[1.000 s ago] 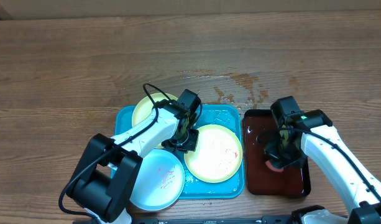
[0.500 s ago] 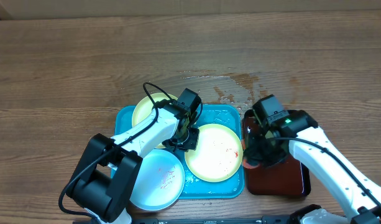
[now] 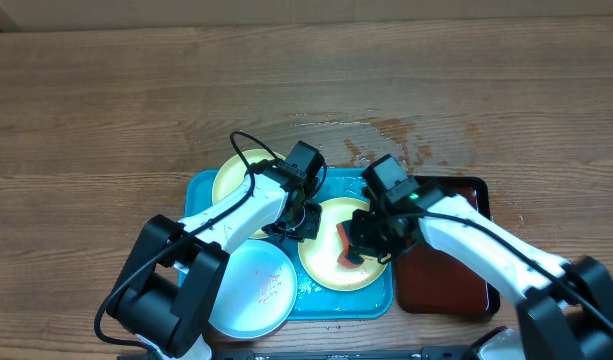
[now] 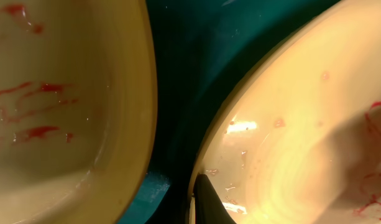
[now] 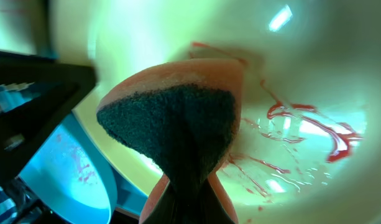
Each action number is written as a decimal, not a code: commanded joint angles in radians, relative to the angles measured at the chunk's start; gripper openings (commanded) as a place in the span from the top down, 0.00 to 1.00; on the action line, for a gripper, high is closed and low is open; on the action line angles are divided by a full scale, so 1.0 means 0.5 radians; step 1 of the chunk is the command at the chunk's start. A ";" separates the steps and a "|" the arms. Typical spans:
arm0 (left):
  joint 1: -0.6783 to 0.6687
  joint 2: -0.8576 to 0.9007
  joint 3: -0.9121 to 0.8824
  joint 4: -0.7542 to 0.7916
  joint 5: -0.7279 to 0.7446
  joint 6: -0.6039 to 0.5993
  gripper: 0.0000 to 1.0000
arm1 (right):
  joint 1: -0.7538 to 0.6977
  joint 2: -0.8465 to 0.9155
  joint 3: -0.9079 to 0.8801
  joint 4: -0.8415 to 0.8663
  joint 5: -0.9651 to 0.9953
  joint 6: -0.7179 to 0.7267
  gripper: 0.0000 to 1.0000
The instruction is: Clean dirty plates on tray and stack at the side
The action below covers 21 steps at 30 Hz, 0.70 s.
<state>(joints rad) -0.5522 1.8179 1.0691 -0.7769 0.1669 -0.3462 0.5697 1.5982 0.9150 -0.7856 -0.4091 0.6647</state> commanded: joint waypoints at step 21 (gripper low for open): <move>-0.009 0.079 -0.001 0.011 -0.087 -0.056 0.96 | -0.095 0.221 0.058 -0.150 0.685 -0.154 0.96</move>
<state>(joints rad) -0.5522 1.8179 1.0698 -0.7784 0.1627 -0.3603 0.5320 1.6947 0.9432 -0.9173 -0.2062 0.6296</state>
